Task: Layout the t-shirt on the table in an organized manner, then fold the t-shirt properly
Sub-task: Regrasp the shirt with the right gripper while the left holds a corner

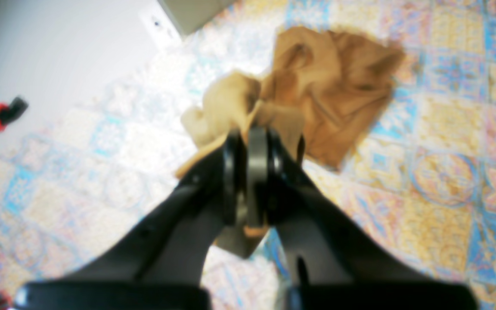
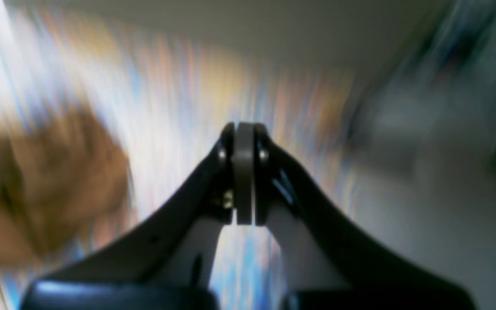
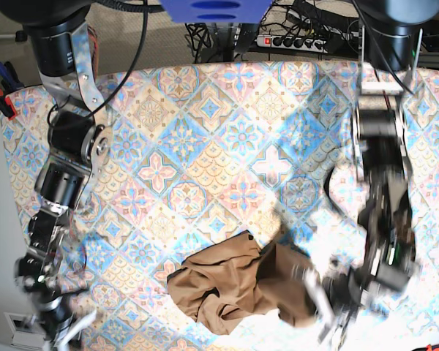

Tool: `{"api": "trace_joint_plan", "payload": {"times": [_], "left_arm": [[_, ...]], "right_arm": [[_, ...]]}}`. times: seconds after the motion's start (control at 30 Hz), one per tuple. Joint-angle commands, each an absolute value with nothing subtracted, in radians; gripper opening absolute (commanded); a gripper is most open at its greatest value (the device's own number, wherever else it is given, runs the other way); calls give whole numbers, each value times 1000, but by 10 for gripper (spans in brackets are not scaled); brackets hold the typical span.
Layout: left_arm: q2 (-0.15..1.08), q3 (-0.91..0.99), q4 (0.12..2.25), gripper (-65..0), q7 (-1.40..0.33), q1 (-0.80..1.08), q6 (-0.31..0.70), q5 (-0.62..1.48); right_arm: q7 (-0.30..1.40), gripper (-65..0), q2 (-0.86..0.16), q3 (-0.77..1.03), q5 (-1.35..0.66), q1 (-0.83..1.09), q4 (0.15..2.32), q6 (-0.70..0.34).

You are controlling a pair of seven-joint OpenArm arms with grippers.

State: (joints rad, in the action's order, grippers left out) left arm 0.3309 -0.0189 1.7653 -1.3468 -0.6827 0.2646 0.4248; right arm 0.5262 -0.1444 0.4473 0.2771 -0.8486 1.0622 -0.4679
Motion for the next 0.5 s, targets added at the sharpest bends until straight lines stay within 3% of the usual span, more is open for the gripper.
{"api": "trace_joint_plan", "payload": {"times": [0.0, 0.23, 0.47], "left_arm": [[341, 30, 1814, -650, -1353, -644, 260, 410], [344, 259, 2097, -650, -1354, -151, 311, 504], [344, 529, 2114, -650, -1354, 191, 417, 673]], "right_arm": [[532, -650, -134, 441, 283, -843, 1090, -466], [611, -517, -116, 305, 282, -756, 1245, -467], [618, -503, -73, 171, 280, -582, 1382, -467]]}}
